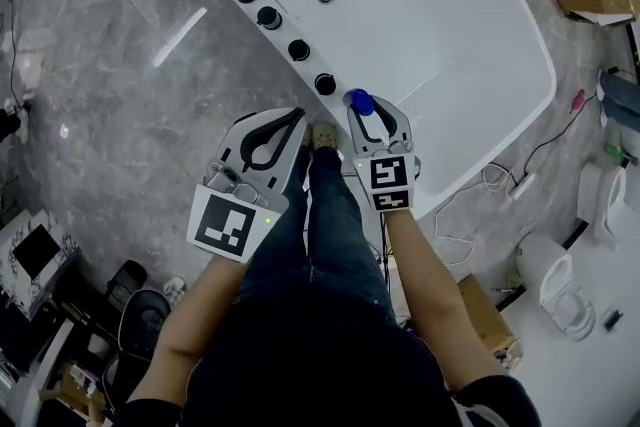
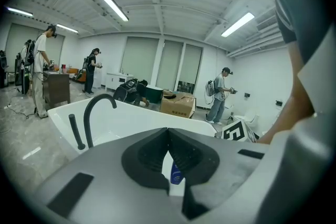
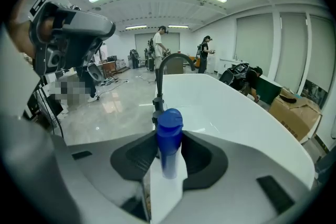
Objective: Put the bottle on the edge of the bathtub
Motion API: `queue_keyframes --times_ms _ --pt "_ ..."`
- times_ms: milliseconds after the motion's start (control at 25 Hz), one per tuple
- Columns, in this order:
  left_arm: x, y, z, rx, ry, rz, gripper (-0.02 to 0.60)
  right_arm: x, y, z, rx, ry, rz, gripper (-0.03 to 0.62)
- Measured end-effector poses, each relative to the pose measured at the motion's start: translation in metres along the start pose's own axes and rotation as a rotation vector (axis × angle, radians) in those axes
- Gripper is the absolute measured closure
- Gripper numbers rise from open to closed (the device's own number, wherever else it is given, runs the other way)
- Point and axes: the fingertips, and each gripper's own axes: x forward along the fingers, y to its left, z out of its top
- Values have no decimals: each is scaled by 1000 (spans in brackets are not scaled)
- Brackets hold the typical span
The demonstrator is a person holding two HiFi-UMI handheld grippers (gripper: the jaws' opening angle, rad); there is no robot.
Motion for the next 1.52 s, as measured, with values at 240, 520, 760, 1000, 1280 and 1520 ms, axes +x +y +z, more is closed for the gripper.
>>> queue_keyframes --times_ms 240,520,760,1000,1280,1520 --pt "-2 -11 -4 12 9 -10 558 5 7 0 -31 -41 42 441" --pt "-6 -14 -13 7 27 -15 557 16 16 -17 -95 -19 60 441" --pt "-11 -12 -17 -1 31 -13 557 12 18 -27 -95 -35 71 439" --pt "-14 -14 -11 9 18 -30 557 11 22 -36 -89 21 111 437" --pt "-22 -20 8 38 -10 -26 557 -28 22 -17 -87 -6 82 350" --pt "-20 -34 33 79 -27 -17 558 -101 1 43 -24 -189 -32 492"
